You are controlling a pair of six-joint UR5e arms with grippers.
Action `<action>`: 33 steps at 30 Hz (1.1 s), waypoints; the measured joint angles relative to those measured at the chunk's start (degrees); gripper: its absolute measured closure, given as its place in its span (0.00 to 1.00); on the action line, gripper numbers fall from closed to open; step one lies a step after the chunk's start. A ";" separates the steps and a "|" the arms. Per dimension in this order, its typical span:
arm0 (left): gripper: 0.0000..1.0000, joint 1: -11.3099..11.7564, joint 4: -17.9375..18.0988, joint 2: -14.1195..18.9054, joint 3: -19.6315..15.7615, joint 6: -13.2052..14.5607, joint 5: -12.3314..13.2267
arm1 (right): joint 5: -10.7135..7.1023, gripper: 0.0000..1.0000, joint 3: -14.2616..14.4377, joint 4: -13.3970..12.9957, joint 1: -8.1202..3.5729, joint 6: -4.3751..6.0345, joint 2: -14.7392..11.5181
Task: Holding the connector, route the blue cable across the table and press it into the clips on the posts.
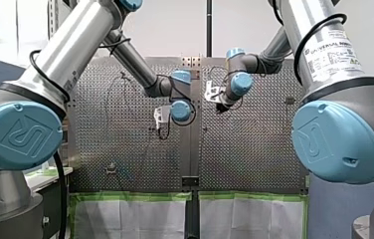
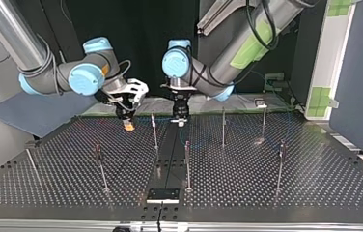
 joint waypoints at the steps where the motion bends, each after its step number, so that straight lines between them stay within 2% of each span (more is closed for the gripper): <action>1: 0.98 0.00 0.27 -0.33 -0.43 0.02 0.13 | 0.02 1.00 0.41 -0.31 -0.02 -0.38 0.00; 7: 0.98 0.02 1.31 -1.06 -3.23 0.13 2.16 | 0.14 1.00 3.06 -1.73 -0.10 -2.90 0.02; 10: 0.98 -0.03 1.99 -1.10 -4.65 0.06 3.48 | 0.08 1.00 4.48 -2.95 -0.17 -3.32 0.02; 25: 0.98 -0.31 1.14 -1.29 -12.37 -0.37 7.63 | -0.31 1.00 12.25 -10.41 -1.15 -1.27 0.16; 29: 0.98 -0.39 1.07 -1.30 -11.98 -1.28 9.41 | -0.45 1.00 14.06 -11.84 -1.65 -0.63 0.44; 33: 0.98 -0.40 0.67 -1.30 -10.42 -2.00 10.04 | -0.83 1.00 15.28 -12.90 -2.22 -0.31 1.73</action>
